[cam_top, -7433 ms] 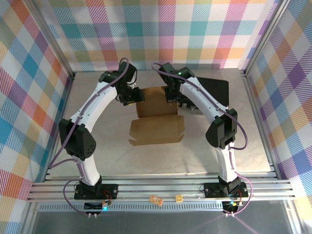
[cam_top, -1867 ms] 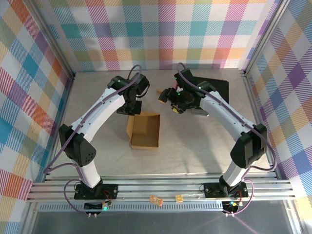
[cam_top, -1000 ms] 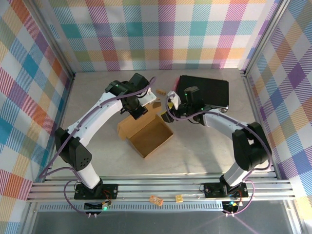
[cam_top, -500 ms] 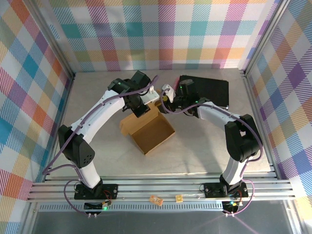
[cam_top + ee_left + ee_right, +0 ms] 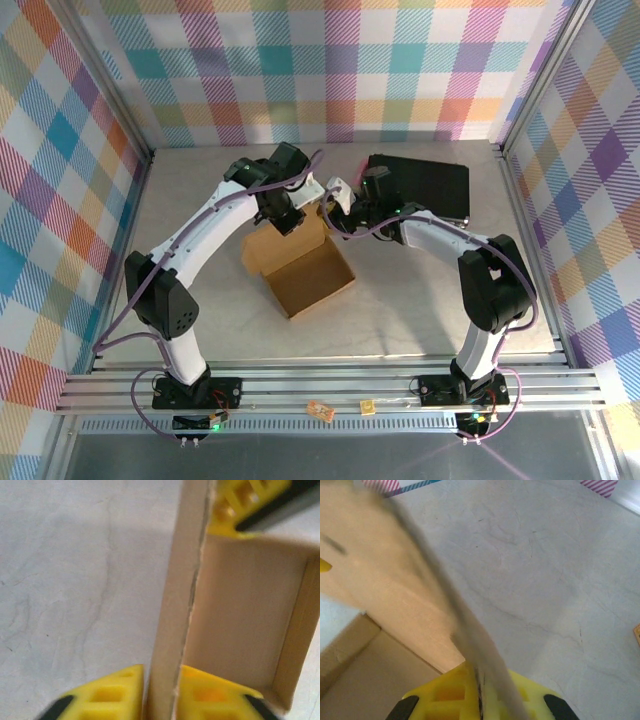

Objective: Fold the paper box

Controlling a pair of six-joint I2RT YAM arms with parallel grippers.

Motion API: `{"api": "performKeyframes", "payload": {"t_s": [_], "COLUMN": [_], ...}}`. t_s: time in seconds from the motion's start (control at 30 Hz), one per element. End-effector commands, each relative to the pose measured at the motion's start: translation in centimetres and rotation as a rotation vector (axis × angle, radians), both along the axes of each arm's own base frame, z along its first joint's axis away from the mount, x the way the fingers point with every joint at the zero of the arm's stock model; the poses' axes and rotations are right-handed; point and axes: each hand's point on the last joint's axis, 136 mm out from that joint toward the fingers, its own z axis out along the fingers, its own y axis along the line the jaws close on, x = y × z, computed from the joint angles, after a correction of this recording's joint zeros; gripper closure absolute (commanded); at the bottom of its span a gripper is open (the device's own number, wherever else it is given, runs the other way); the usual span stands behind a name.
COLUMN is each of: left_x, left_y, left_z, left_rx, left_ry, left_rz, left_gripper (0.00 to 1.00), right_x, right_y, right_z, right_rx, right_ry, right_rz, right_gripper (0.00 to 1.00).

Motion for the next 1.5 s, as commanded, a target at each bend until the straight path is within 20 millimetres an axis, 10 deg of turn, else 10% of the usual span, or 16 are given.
{"api": "performKeyframes", "payload": {"t_s": [0.0, 0.27, 0.5, 0.67, 1.13, 1.47], "left_x": [1.9, 1.1, -2.7, -1.3, 6.5, 7.1], "left_y": [0.2, 3.9, 10.5, 14.2, 12.4, 11.6], "left_z": [2.5, 6.9, 3.4, 0.2, -4.3, -4.6], "left_rx": [-0.074, -0.21, -0.24, -0.305, -0.376, -0.439], "left_ry": [-0.085, -0.206, -0.093, -0.064, -0.037, 0.015], "left_rz": [0.166, 0.513, 0.535, 0.571, 0.461, 0.523], "left_gripper": [0.65, 0.46, 0.31, 0.34, 0.39, 0.77], "right_x": [-0.4, -0.8, -1.4, -1.8, -1.3, 0.3], "right_y": [-0.2, -0.9, -1.2, -1.4, -1.2, -1.1], "right_z": [0.7, 0.7, 1.1, 0.5, 0.1, -0.2], "right_rx": [0.0, -0.008, -0.007, -0.02, -0.021, -0.045], "right_ry": [-0.025, -0.038, -0.018, 0.02, 0.067, 0.058], "right_rz": [-0.018, -0.03, 0.021, 0.067, 0.109, 0.065], "right_gripper": [1.0, 1.0, 1.0, 1.0, 1.0, 1.0]}}
